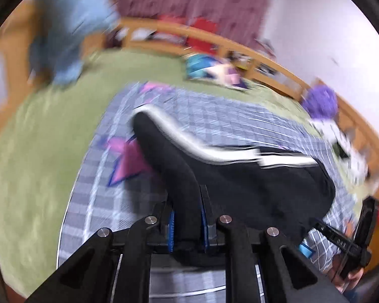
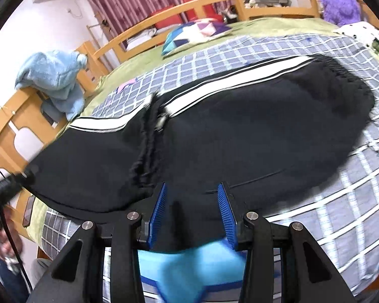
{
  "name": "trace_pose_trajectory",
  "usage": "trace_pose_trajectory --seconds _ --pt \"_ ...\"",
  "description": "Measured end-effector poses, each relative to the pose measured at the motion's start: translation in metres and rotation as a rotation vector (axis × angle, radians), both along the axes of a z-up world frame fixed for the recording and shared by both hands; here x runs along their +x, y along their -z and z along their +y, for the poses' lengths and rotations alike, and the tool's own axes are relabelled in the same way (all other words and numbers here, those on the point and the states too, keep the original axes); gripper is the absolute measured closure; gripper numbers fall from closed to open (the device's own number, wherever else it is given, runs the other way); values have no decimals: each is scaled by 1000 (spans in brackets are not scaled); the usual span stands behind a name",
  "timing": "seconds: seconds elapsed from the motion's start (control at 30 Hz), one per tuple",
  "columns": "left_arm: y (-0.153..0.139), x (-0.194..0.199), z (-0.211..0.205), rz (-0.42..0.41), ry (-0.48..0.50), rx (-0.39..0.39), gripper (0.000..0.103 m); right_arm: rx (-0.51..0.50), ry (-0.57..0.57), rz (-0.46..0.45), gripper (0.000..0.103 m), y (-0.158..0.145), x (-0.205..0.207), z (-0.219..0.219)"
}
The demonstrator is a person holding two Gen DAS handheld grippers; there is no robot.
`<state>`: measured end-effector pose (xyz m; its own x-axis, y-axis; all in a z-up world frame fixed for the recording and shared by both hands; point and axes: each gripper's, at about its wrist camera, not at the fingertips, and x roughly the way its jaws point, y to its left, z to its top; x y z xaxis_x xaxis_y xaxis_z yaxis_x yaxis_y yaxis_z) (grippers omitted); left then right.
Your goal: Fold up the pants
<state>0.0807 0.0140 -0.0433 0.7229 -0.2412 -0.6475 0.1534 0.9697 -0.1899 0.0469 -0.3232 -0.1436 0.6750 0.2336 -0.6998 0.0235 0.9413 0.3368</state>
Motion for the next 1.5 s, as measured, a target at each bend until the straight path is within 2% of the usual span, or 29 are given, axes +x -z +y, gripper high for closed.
trace_pose_trajectory --seconds 0.07,0.1,0.17,0.27,0.33,0.4,0.47,0.53,0.57,0.6,0.7,0.8,0.93,0.97,1.07,1.1,1.13,1.17,1.2,1.27,1.37,1.5 --pt "-17 -4 -46 -48 79 79 88 21 28 -22 62 -3 -8 -26" --pt "-22 -5 -83 -64 155 126 88 29 39 -28 62 -5 -11 -36" --pt "-18 -5 -131 -53 235 175 88 43 70 -37 61 -8 -19 -59" --pt "22 -2 -204 15 334 257 88 59 114 -43 61 -10 -36 -93" --pt "53 0 -227 63 369 300 88 62 129 -36 61 -9 -45 -106" --pt "65 -5 -233 57 374 308 86 77 131 -30 61 -7 -53 -115" --pt "59 -12 -226 48 398 246 76 94 109 -28 60 -6 -60 -116" --pt "41 -21 -206 44 425 110 63 85 76 -35 60 -7 -62 -111" --pt "34 -25 -197 38 419 80 50 77 61 -39 60 -8 -60 -107" --pt "30 -30 -190 26 403 71 43 73 42 -44 60 -10 -56 -102" --pt "18 -44 -158 -23 304 65 41 104 1 -55 56 -15 -37 -91" --pt "22 -40 -125 17 217 32 41 175 -76 -58 49 -17 -9 -74" --pt "39 -38 -76 96 84 15 41 247 -143 -16 42 -8 40 -45" --pt "43 -38 -68 105 69 9 41 255 -147 4 40 -3 52 -38" --pt "55 -46 -37 147 2 -42 41 294 -157 141 41 29 93 -14" --pt "58 -47 -29 163 -12 -54 41 306 -154 161 47 36 99 -8" --pt "60 -49 -22 172 -23 -62 41 295 -143 158 63 36 102 -4" --pt "62 -51 -19 173 -29 -65 41 292 -165 149 93 31 106 1" --pt "63 -53 -14 174 -41 -65 41 288 -218 152 94 19 109 7" --pt "64 -51 -12 182 -56 -56 41 215 -256 62 94 -16 105 16" --pt "61 -49 -13 179 -55 -76 41 63 -327 -18 94 -73 105 29" --pt "56 -48 -27 165 -23 -48 41 -12 -351 -69 94 -119 110 10"
